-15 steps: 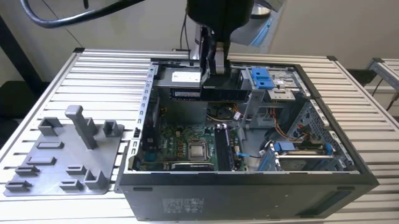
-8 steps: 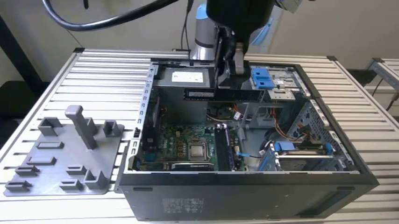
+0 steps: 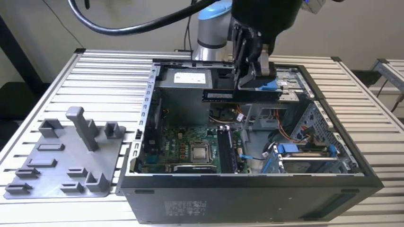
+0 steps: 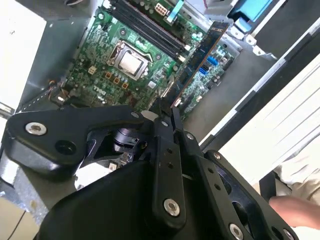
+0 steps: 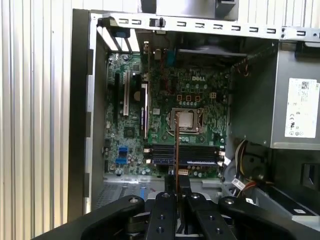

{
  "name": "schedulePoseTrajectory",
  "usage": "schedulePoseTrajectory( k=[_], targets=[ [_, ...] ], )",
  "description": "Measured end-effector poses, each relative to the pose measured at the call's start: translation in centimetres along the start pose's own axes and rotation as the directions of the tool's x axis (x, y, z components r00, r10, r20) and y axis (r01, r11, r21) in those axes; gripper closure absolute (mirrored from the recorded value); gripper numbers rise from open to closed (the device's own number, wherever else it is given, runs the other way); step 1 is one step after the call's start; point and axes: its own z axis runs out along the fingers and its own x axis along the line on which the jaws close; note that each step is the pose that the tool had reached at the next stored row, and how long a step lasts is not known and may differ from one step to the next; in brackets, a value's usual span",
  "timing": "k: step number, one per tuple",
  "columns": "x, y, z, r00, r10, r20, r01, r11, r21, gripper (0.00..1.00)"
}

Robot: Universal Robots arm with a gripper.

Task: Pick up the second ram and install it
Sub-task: 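Pick up the second ram and move it above second insertion slot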

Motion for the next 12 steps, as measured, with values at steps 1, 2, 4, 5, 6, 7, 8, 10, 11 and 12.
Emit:
schedulePoseTrajectory(
  k=[1,2,4,5,6,7,8,10,11,12],
  targets=[
    [0.01,-0.32,0.00,1.0000,0.000,0.0000,0.000,1.0000,0.0000,0.86],
    [0.01,-0.63,-0.01,1.0000,0.000,0.0000,0.000,1.0000,-0.0001,0.86],
    [0.02,-1.26,-0.02,1.0000,0.000,-0.0001,0.000,1.0000,-0.0002,0.86],
    [0.02,-1.57,-0.03,1.0000,0.000,-0.0001,0.000,1.0000,-0.0003,0.86],
    [0.03,-1.87,-0.03,1.0000,0.000,-0.0001,0.000,1.0000,-0.0004,0.86],
    [0.03,-2.17,-0.04,1.0000,0.000,0.0000,0.000,1.0000,-0.0004,0.86],
    [0.03,-2.48,-0.04,1.0000,0.000,0.0000,0.000,1.0000,-0.0004,0.86],
    [0.04,-3.06,-0.06,1.0000,0.000,-0.0001,0.000,1.0000,-0.0005,0.86],
    [0.05,-3.34,-0.06,1.0000,0.000,0.0000,0.000,1.0000,-0.0005,0.86],
    [0.05,-3.61,-0.06,1.0000,0.000,0.0000,0.000,1.0000,-0.0006,0.86]
  ],
)
